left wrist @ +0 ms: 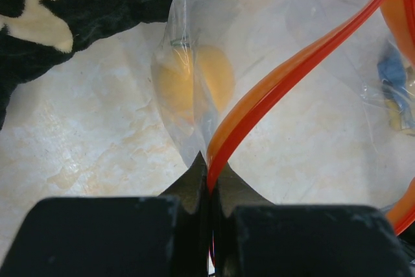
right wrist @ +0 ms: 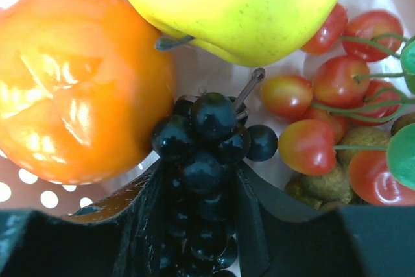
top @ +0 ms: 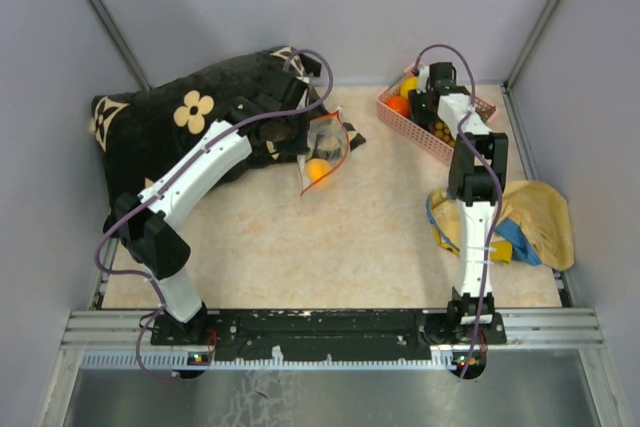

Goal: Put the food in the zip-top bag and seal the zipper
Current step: Pick up the fake fruit from the bin.

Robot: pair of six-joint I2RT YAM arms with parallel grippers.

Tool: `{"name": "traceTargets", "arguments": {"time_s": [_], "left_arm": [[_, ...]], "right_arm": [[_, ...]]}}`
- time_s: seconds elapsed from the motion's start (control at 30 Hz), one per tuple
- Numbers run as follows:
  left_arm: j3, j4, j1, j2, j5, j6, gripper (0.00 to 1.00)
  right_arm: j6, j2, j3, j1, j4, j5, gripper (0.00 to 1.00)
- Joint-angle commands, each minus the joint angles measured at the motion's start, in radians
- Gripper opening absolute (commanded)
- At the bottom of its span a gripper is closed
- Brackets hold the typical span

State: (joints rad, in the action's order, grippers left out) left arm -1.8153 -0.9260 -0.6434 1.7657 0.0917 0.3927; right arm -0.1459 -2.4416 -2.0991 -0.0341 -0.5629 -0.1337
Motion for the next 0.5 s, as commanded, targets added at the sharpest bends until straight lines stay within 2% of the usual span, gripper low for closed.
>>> {"name": "traceTargets", "arguments": {"time_s": [0.0, 0.07, 0.13, 0.33, 0.47], "left_arm": [[0.016, 0.016, 0.007, -0.016, -0.020, 0.007, 0.00], [0.025, 0.023, 0.006, -0.023, -0.022, 0.008, 0.00], [0.034, 0.030, 0.007, -0.029, -0.023, 0.011, 0.00], [0.063, 0.054, 0.007, -0.050, -0.030, 0.014, 0.00], [0.083, 0.069, 0.007, -0.065, -0.032, 0.014, 0.00]], "right_arm": [[0.015, 0.001, 0.038, 0.001, -0.060, -0.034, 0.31], [0.025, 0.026, 0.030, 0.000, -0.061, -0.066, 0.17], [0.045, 0.058, 0.034, 0.001, -0.046, -0.082, 0.09], [0.094, 0.159, 0.071, 0.000, 0.008, -0.091, 0.00], [0.104, 0.210, 0.081, 0.000, 0.019, -0.077, 0.00]]}}
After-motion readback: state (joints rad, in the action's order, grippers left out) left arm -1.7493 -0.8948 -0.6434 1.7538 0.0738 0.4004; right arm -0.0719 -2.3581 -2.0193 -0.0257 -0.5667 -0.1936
